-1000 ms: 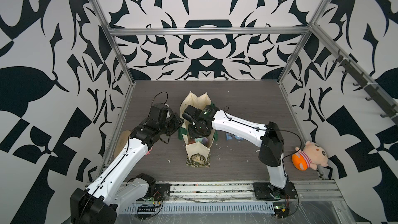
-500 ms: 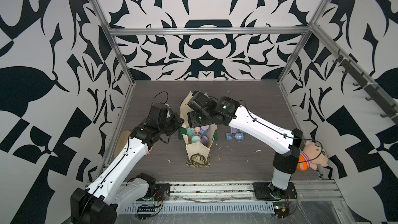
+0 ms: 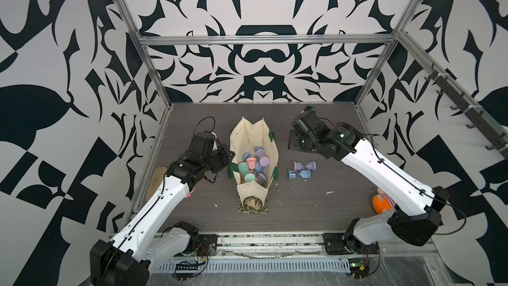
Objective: Put the hourglass into the canvas bag
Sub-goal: Pick up the hourglass from the center of the board.
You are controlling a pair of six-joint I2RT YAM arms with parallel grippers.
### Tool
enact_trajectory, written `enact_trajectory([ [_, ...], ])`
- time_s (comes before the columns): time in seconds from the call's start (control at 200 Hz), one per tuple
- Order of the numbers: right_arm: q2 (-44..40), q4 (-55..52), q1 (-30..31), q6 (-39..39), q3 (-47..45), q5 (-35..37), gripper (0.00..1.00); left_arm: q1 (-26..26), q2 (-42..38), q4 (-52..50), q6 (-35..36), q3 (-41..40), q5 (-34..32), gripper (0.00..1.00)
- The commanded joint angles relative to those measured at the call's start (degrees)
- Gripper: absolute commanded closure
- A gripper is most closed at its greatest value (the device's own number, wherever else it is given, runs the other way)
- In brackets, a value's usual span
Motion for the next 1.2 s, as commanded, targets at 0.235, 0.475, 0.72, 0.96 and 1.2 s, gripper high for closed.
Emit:
enact_trajectory([
  [0.235, -1.5, 7.6, -13.9, 1.9, -17.2, -13.3, 0.34, 0.0, 0.1, -1.2, 1.1, 0.5, -0.3, 0.96],
  [0.475, 4.4, 13.0, -17.2, -1.3, -22.3, -17.8, 0.33, 0.0, 0.2, -0.7, 1.0, 0.3, -0.1, 0.97],
  [0.72, 8.1, 15.4, -17.4, -1.9, -23.9, -18.4, 0.33, 0.1, 0.0, -0.6, 0.9, -0.2, 0.0, 0.97],
  [0.96, 12.5, 16.1, -17.4, -0.6, -21.0, -19.1, 0.34, 0.0, 0.2, 0.3, 0.3, -0.7, 0.6, 0.97],
  [1.2, 17.2, 16.7, -17.4, 1.0, -18.9, -19.9, 0.4, 0.0, -0.2, 0.5, 0.2, -1.3, 0.7, 0.97],
])
